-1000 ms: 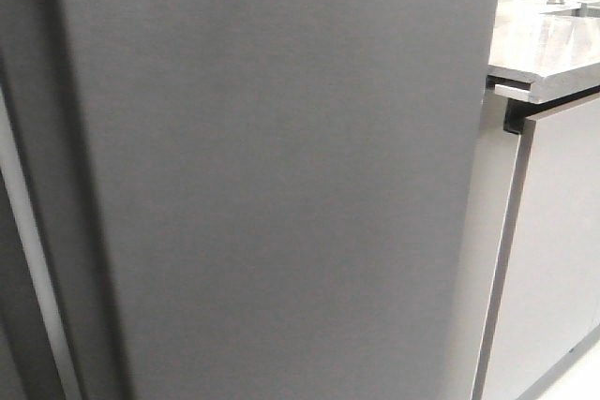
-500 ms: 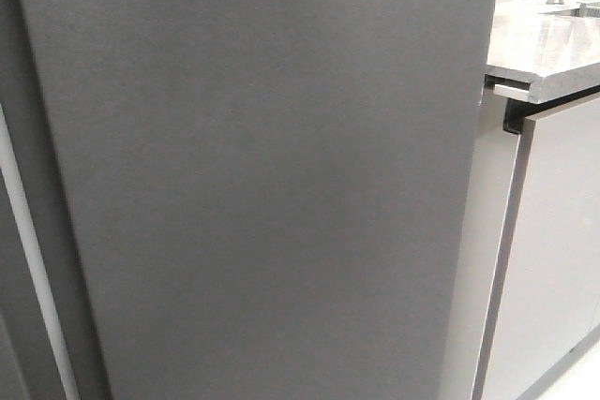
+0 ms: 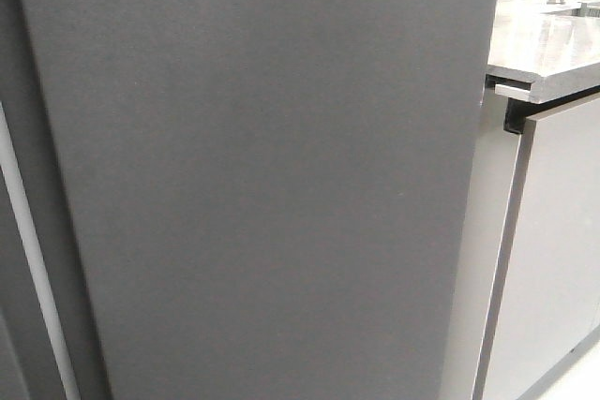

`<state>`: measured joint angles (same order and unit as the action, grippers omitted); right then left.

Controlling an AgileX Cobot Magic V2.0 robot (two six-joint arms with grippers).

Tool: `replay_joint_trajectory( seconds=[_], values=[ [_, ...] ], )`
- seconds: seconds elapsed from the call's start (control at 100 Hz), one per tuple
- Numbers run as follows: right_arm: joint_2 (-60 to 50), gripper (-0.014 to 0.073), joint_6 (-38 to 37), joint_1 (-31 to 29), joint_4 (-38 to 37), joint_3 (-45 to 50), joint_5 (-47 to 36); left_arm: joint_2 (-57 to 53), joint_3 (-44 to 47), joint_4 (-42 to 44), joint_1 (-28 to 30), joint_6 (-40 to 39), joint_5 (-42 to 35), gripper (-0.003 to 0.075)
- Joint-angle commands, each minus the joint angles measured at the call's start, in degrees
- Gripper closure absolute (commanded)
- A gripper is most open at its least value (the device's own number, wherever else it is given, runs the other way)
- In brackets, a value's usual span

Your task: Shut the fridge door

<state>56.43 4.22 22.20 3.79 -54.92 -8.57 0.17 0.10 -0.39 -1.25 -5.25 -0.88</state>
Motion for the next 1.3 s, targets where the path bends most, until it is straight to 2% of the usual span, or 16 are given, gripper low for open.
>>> replay_joint_trajectory(
  seconds=[0.0,0.39,0.69,0.92,1.09,1.29],
  values=[
    [-6.58,0.0670,0.64,-3.34,0.11,3.94,-4.70,1.09,1.60,-0.09,-0.09,-0.20,-4.40,0.0741],
    [-29.81,0.0670,0.64,-17.51,0.11,28.15,-4.70,1.09,1.60,-0.09,-0.09,-0.20,-4.40,0.0741],
    [-45.15,0.0670,0.64,-23.38,0.11,41.49,-3.21,1.09,1.60,-0.09,-0.09,-0.20,-4.40,0.0741],
    [-53.83,0.0670,0.64,-24.34,-1.94,49.97,1.32,1.09,1.60,-0.09,-0.09,-0.20,-4.40,0.0741],
    [-57.63,0.0670,0.64,-24.46,-2.99,55.57,1.05,1.09,1.60,-0.09,-0.09,-0.20,-4.40,0.0741],
    [-57.63,0.0670,0.64,-24.88,-4.19,56.29,3.03,1.09,1.60,-0.09,-0.09,-0.20,-4.40,0.0741]
  ],
)
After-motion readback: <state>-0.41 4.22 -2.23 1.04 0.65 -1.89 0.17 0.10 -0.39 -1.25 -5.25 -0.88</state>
